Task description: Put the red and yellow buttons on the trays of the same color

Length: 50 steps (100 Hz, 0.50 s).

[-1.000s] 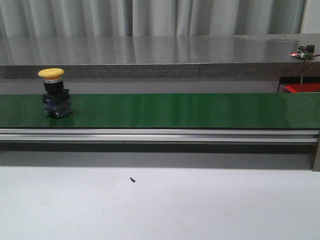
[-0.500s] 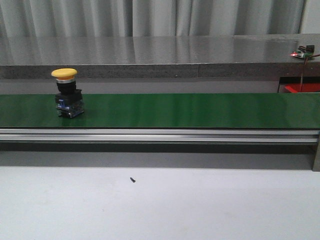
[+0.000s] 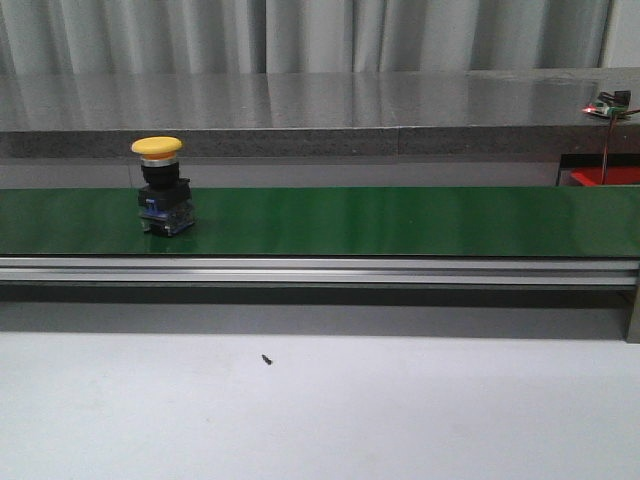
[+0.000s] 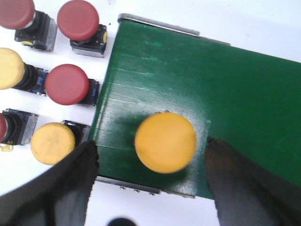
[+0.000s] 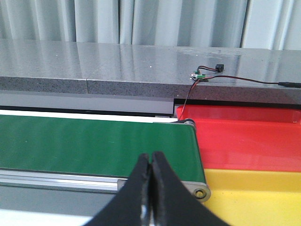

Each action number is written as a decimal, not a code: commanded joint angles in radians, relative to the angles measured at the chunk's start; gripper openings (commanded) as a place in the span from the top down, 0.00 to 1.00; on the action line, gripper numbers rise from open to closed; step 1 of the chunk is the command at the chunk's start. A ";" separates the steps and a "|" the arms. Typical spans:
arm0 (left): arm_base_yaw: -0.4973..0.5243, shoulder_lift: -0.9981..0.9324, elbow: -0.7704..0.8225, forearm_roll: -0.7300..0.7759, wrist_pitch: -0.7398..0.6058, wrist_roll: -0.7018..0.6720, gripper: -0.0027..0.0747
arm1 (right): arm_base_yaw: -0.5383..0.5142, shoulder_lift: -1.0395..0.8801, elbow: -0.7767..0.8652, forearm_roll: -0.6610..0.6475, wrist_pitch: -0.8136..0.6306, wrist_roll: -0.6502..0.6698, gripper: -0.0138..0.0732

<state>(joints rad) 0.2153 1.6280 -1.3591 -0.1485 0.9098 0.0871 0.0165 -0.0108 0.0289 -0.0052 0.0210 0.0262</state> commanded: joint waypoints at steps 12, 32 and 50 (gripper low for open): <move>-0.057 -0.171 0.061 -0.022 -0.016 0.011 0.52 | -0.005 -0.018 -0.018 -0.013 -0.079 -0.002 0.92; -0.117 -0.301 0.161 -0.022 -0.022 0.013 0.91 | -0.005 -0.018 -0.018 -0.013 -0.079 -0.002 0.92; -0.173 -0.397 0.238 -0.023 -0.027 0.016 0.99 | -0.005 -0.018 -0.018 -0.013 -0.079 -0.002 0.92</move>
<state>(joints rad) 0.0703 1.2977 -1.1250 -0.1548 0.9241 0.1021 0.0165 -0.0108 0.0289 -0.0052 0.0210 0.0262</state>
